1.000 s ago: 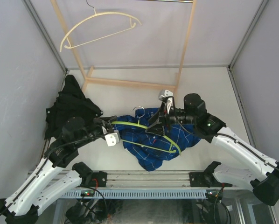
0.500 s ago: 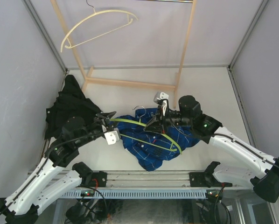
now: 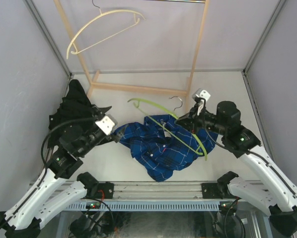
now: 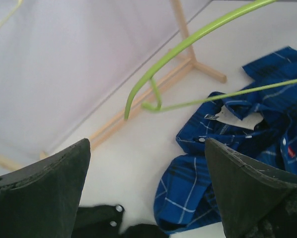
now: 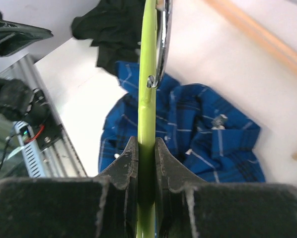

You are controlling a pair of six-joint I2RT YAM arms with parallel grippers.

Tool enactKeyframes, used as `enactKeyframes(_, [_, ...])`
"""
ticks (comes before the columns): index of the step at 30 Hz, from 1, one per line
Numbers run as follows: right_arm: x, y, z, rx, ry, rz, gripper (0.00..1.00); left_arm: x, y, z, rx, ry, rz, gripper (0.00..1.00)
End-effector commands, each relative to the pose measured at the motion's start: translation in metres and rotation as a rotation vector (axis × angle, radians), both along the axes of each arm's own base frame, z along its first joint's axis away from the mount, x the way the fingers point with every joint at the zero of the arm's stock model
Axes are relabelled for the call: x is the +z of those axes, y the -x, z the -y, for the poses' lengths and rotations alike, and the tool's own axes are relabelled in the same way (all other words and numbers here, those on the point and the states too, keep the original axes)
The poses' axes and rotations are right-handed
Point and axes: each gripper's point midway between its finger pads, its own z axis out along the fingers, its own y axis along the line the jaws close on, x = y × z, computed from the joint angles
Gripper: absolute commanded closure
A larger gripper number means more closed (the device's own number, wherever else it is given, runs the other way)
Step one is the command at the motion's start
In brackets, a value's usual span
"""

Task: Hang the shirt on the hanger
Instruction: Hang the shirt on the hanger.

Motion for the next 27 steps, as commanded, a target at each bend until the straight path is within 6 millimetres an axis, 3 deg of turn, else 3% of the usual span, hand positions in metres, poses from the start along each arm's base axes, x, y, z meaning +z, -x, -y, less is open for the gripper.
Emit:
enactKeyframes(1, [0.002, -0.016, 0.031, -0.18, 0.01, 0.033, 1.0, -0.002, -0.032, -0.019, 0.3, 0.249, -0.24, 0.0])
enactKeyframes(4, [-0.009, -0.033, 0.059, -0.379, 0.016, 0.019, 1.0, -0.025, -0.048, -0.021, 0.426, 0.252, -0.378, 0.0])
enactKeyframes(6, [-0.013, -0.036, 0.071, -0.448, 0.013, 0.02, 1.0, -0.035, -0.051, -0.009, 0.427, 0.248, -0.477, 0.0])
enactKeyframes(12, [-0.01, -0.024, 0.087, -0.512, -0.04, 0.056, 1.0, -0.048, -0.067, 0.039, 0.387, 0.352, -0.705, 0.0])
enactKeyframes(16, [-0.011, -0.014, 0.095, -0.528, -0.041, 0.053, 1.0, -0.057, -0.085, 0.061, 0.432, 0.421, -0.82, 0.08])
enactKeyframes(20, [-0.014, -0.006, 0.104, -0.558, -0.054, 0.051, 1.0, -0.084, -0.104, 0.08, 0.48, 0.382, -0.906, 0.12])
enactKeyframes(27, [-0.019, 0.001, 0.115, -0.605, -0.068, 0.055, 1.0, -0.142, -0.127, 0.101, 0.567, 0.207, -1.006, 0.3])
